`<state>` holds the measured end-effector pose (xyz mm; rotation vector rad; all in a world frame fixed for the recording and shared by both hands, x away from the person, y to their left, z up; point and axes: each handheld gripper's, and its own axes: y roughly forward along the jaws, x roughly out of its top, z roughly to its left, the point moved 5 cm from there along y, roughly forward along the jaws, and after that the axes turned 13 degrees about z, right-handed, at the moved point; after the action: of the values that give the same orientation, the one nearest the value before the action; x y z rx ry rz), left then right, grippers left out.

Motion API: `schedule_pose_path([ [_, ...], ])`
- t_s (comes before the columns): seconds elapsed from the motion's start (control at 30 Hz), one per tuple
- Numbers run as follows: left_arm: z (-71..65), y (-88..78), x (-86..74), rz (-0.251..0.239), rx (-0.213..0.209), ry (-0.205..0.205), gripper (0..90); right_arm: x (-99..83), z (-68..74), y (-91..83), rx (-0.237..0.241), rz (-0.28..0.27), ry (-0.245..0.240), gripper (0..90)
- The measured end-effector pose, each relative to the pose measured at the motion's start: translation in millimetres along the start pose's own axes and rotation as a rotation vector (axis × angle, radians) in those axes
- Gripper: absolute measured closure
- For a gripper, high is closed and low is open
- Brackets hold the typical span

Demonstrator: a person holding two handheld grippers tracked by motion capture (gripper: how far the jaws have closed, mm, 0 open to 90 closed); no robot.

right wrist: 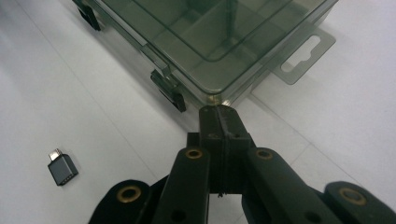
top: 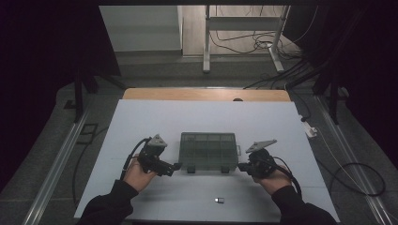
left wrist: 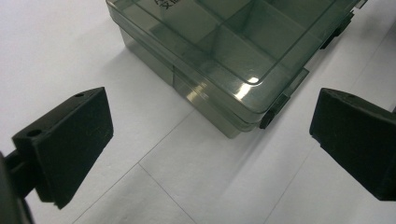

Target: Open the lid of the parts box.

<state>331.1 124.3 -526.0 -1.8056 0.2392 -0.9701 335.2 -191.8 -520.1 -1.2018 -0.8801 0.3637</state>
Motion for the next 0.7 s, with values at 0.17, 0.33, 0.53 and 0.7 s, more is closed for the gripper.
schedule_pose_path([
  [0.17, 0.1, -1.0, 0.1, -0.007, -0.008, -0.003, 0.0, 0.6, 1.1, -3.8, 0.001, -0.028, 0.009, 88.7],
  [0.33, -0.5, -1.4, 0.6, -0.015, -0.022, -0.005, 0.0, 2.7, 2.1, -10.4, -0.001, -0.074, 0.02, 88.7],
  [0.53, -1.6, -2.1, 1.5, -0.026, -0.023, -0.001, 0.0, 5.8, 2.2, -16.7, 0.003, -0.122, 0.03, 88.7],
  [0.7, -1.7, -3.1, 1.9, -0.035, -0.028, -0.001, 0.0, 8.9, 2.1, -20.4, 0.008, -0.149, 0.036, 88.7],
])
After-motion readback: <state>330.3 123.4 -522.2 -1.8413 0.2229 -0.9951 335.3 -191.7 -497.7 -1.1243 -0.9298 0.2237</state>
